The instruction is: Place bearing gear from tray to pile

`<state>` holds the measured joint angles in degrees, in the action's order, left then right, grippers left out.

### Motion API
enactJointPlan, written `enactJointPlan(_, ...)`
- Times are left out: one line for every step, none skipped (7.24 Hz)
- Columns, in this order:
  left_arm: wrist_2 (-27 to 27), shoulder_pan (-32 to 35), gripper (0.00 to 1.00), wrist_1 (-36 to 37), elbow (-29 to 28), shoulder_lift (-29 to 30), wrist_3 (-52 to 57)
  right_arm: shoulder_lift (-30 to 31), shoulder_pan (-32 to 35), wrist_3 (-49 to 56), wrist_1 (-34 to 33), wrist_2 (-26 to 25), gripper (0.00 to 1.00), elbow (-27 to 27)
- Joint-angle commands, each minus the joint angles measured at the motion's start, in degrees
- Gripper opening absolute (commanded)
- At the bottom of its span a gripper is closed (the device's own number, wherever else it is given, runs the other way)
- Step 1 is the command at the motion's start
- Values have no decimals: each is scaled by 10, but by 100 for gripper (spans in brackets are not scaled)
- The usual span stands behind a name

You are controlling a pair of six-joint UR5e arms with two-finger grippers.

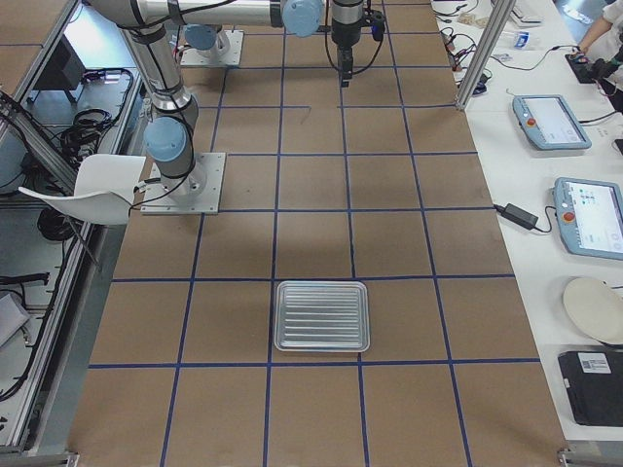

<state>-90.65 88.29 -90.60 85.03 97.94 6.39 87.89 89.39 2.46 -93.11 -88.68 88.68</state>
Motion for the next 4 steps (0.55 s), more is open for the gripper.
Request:
enactJointPlan(-13,14,100,0,43,-44,1,0,0,0,0,1,100,0)
enactJointPlan(-12,14,100,3,66,-59,1,0,0,0,-1,0,100,0)
enactJointPlan(-11,14,100,5,75,-70,1,0,0,0,-1,0,100,0)
enactJointPlan(-11,13,100,7,75,-76,1,0,0,0,0,0,100,0)
